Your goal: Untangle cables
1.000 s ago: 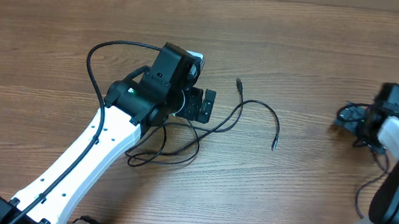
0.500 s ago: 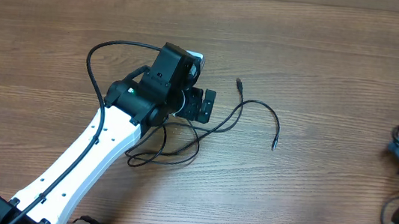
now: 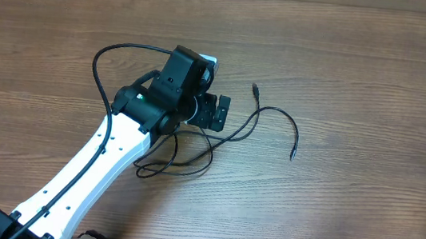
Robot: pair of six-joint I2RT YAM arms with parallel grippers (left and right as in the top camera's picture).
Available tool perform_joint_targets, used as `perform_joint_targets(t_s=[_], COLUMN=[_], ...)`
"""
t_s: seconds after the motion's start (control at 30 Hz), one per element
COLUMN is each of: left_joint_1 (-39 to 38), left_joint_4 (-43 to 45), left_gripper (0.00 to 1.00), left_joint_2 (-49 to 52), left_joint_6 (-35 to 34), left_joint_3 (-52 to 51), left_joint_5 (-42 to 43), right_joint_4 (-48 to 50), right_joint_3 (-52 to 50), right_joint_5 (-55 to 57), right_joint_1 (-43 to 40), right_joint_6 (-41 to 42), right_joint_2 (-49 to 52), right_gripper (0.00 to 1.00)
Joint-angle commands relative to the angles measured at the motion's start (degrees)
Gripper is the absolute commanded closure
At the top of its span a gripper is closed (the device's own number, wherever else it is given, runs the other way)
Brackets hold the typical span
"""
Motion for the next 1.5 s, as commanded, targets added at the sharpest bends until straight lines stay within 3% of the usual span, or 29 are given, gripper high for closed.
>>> perform_joint_targets(t_s=[0.0,0.2,0.4,0.6,0.8,1.03,1.47], left_joint_1=[-0.2,-0.2,-0.2,-0.2,-0.2,-0.2,-0.2], left_joint_4=[0.2,0.2,0.2,0.2,0.2,0.2,0.2], left_gripper=[0.0,0.0,0.0,0.0,0.0,0.0,0.0], left_joint_2=[0.2,0.2,0.2,0.2,0.2,0.2,0.2], left_joint_6=[0.0,0.0,0.0,0.0,0.0,0.0,0.0], left_joint_3=[0.5,0.5,0.5,0.5,0.5,0.5,0.5], left_joint_5=[-0.6,-0.6,-0.6,-0.6,-0.6,-0.6,-0.6], right_joint_4=[-1.7,-1.7,-0.4,-0.7,-4.5,-8.0,-15.6], right_joint_3=[-1.0,-1.0,-0.9,-0.6,-0.6,-0.6,-0.6], right_joint_5=[-2.4,-11.6,-24.7,-45.3,-45.6,-45.1,-36.5], right_joint_1=[-3.7,-6.8,-6.8,-6.5,-2.2,10.4,34.9], right_joint_6=[8.1,7.7,0.8,-9.6,-14.5,-15.2,-15.2], right_joint_2=[1.4,1.4,1.4,-2.0,-11.4,-21.0,-22.4], right_gripper=[0.0,0.0,0.0,0.0,0.0,0.0,0.0])
